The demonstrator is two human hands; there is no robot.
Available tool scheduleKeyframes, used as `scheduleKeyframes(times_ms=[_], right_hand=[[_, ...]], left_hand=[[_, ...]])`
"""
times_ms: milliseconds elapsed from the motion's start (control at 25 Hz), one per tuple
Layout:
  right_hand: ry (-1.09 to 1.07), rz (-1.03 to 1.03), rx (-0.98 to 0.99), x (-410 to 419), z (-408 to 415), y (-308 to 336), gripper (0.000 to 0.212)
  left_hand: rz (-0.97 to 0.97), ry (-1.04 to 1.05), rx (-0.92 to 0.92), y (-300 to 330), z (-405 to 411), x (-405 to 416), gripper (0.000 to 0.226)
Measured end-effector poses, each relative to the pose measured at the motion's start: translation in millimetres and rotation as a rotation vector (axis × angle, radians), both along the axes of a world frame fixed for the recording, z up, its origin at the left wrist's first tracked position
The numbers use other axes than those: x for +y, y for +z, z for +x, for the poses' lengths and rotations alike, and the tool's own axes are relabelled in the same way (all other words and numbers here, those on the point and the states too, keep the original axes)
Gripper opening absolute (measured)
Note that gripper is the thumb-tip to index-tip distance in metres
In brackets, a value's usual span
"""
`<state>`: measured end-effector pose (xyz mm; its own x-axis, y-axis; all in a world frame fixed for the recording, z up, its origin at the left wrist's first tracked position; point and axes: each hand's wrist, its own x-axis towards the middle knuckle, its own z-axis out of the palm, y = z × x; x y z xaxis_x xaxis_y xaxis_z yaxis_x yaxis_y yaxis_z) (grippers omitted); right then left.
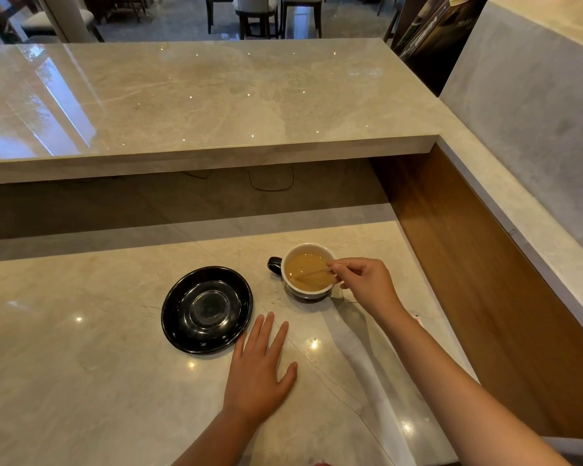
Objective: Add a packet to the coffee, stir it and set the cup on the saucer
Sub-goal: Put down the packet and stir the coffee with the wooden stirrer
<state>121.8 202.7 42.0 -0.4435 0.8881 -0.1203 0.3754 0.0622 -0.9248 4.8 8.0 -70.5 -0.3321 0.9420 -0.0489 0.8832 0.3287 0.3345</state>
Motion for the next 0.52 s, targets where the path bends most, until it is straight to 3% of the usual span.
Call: scheduleKeyframes(times_ms=[160,360,520], right_hand=[[-0.031,0.093,-0.048,-1.0,-6.2,-3.2,0.016],[0.213,0.608,-0.319,-3.4,8.7,5.6,0.019],[0.279,0.653,-0.497,-3.0,12.7,15.8,0.02]], left_hand=[[-0.008,0.004,0.008,-1.0,-0.1,0.3,0.066],[0.004,0.004,0.006,-1.3,0.2,0.8,0.066],[0.002,0.008,0.008,-2.1,-0.3,0.6,0.066]])
